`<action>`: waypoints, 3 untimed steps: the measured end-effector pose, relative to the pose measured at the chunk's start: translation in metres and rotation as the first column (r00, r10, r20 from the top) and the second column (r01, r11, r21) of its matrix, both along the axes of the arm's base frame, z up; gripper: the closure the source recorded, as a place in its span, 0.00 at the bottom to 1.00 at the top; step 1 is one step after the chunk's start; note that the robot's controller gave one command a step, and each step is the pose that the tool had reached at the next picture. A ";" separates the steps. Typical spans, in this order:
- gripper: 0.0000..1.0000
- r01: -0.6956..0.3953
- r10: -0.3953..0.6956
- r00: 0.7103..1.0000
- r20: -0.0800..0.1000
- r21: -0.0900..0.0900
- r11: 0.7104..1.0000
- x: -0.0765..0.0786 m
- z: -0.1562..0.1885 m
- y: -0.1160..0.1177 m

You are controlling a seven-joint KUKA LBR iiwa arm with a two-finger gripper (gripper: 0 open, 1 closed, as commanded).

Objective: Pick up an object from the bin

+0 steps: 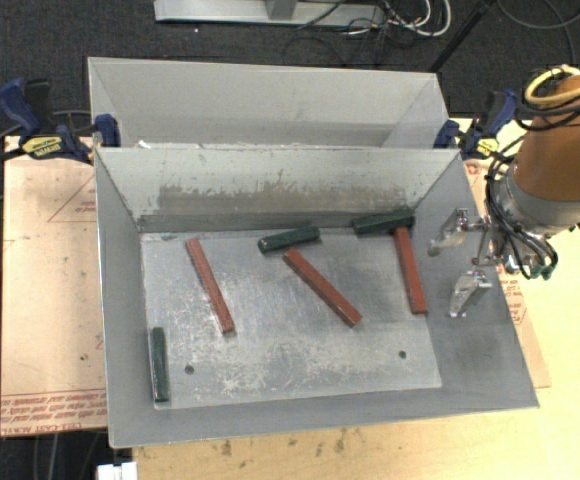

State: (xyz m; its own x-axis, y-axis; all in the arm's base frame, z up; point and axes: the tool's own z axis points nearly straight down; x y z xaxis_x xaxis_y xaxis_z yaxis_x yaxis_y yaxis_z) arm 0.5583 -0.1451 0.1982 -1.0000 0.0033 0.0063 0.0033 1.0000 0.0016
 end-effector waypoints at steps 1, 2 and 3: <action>0.00 -0.003 0.003 1.000 0.008 -0.001 1.000 0.002 0.004 0.001; 0.00 0.029 -0.029 1.000 0.011 -0.002 1.000 0.008 -0.035 0.017; 0.00 -0.094 0.094 0.996 0.005 0.000 0.996 0.009 -0.051 0.031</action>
Offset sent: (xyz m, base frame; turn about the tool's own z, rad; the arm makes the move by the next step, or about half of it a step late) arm 0.0078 0.0221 -0.0471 0.0380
